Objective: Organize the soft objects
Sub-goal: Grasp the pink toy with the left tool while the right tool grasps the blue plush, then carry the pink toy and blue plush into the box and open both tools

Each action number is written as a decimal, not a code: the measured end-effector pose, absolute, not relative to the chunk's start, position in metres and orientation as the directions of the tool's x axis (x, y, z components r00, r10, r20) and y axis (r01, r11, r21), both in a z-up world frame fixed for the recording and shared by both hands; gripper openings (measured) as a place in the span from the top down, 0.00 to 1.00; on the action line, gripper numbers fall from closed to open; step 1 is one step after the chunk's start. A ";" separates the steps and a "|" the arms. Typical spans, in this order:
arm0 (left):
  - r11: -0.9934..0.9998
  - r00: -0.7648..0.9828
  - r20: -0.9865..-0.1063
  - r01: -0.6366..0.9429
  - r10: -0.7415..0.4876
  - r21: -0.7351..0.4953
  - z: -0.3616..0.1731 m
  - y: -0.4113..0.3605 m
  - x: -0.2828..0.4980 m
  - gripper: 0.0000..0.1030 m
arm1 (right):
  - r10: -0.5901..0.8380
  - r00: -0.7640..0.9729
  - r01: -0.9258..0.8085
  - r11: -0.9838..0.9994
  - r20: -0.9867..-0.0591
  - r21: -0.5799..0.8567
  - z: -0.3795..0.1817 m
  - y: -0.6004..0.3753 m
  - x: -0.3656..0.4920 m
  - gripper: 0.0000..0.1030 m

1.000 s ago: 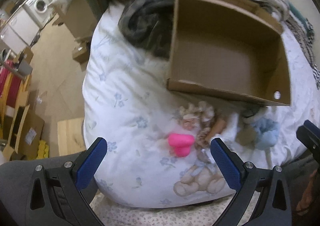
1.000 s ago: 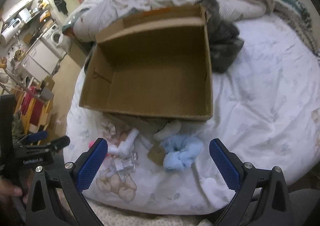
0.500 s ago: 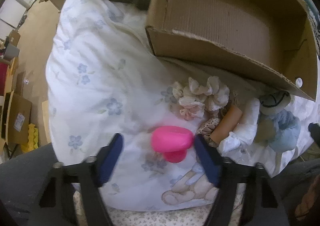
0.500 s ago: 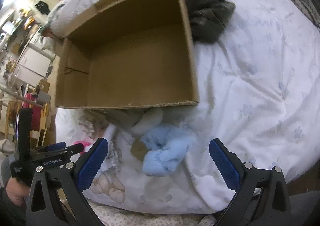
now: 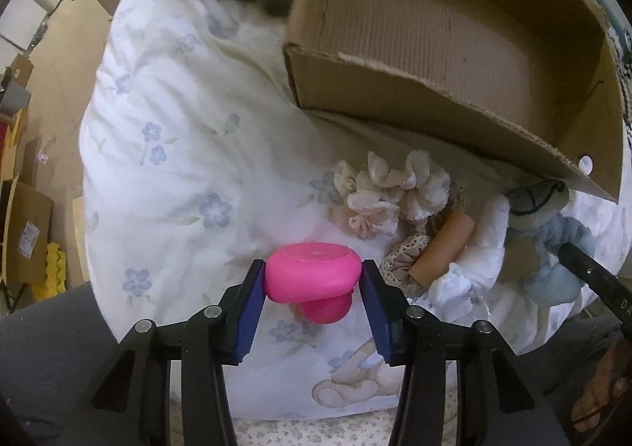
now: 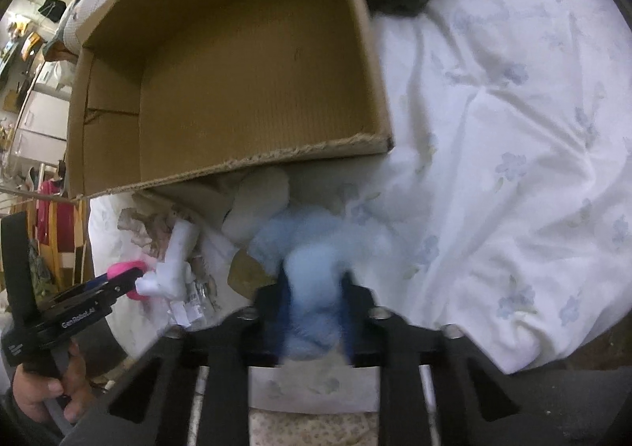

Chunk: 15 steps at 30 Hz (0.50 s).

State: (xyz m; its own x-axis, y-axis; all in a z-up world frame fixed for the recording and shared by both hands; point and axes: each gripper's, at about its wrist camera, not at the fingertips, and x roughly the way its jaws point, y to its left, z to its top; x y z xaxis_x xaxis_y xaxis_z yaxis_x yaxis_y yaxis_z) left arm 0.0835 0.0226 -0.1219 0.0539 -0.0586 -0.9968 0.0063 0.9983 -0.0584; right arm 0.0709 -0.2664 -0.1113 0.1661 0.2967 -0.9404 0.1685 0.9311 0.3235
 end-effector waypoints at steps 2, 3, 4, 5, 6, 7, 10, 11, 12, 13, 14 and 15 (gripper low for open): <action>0.999 0.072 -0.996 0.000 -0.054 -0.054 -0.114 0.028 0.080 0.57 | 0.306 0.196 0.166 0.926 -0.932 0.339 -0.103 -0.271 0.067 0.84; 0.999 0.082 -0.996 -0.005 -0.045 -0.046 -0.108 0.033 0.077 0.57 | 0.308 0.212 0.162 0.925 -0.927 0.344 -0.098 -0.272 0.064 0.85; 0.999 0.092 -0.995 -0.016 -0.033 -0.035 -0.105 0.036 0.075 0.57 | 0.308 0.229 0.155 0.925 -0.924 0.347 -0.092 -0.273 0.061 0.85; 0.999 0.095 -0.995 -0.028 -0.027 -0.030 -0.101 0.040 0.072 0.57 | 0.309 0.244 0.146 0.925 -0.919 0.350 -0.085 -0.273 0.058 0.85; 0.999 0.097 -0.995 -0.036 -0.025 -0.029 -0.101 0.039 0.069 0.57 | 0.313 0.259 0.135 0.925 -0.914 0.355 -0.078 -0.274 0.055 0.85; 0.999 0.099 -0.995 -0.042 -0.022 -0.026 -0.099 0.042 0.068 0.57 | 0.321 0.273 0.128 0.922 -0.907 0.364 -0.071 -0.274 0.052 0.85; 0.998 0.116 -0.993 -0.063 -0.010 -0.017 -0.088 0.051 0.064 0.57 | 0.336 0.302 0.111 0.917 -0.892 0.383 -0.053 -0.272 0.047 0.85; 0.998 0.126 -0.992 -0.067 -0.007 -0.016 -0.092 0.049 0.063 0.57 | 0.349 0.309 0.102 0.913 -0.885 0.396 -0.047 -0.273 0.045 0.85; 0.997 0.139 -0.990 -0.072 -0.006 -0.017 -0.088 0.049 0.063 0.57 | 0.359 0.316 0.094 0.909 -0.878 0.406 -0.042 -0.273 0.043 0.85; 0.997 0.153 -0.988 -0.075 -0.004 -0.016 -0.083 0.050 0.063 0.57 | 0.368 0.324 0.085 0.906 -0.872 0.414 -0.037 -0.274 0.042 0.85; 0.997 0.171 -0.985 -0.077 -0.003 -0.016 -0.074 0.053 0.062 0.57 | 0.377 0.331 0.075 0.904 -0.865 0.422 -0.031 -0.274 0.041 0.85; 0.997 0.192 -0.981 -0.078 -0.002 -0.018 -0.063 0.054 0.060 0.57 | 0.383 0.340 0.064 0.902 -0.859 0.428 -0.024 -0.274 0.041 0.85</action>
State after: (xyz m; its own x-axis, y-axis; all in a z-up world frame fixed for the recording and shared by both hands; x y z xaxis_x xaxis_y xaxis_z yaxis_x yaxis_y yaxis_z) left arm 0.0598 0.0539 -0.0629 0.1918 -0.0024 -0.9814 -0.0776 0.9968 -0.0176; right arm 0.0411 -0.2744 -0.0243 0.3397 0.3832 -0.8589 0.0645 0.9016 0.4278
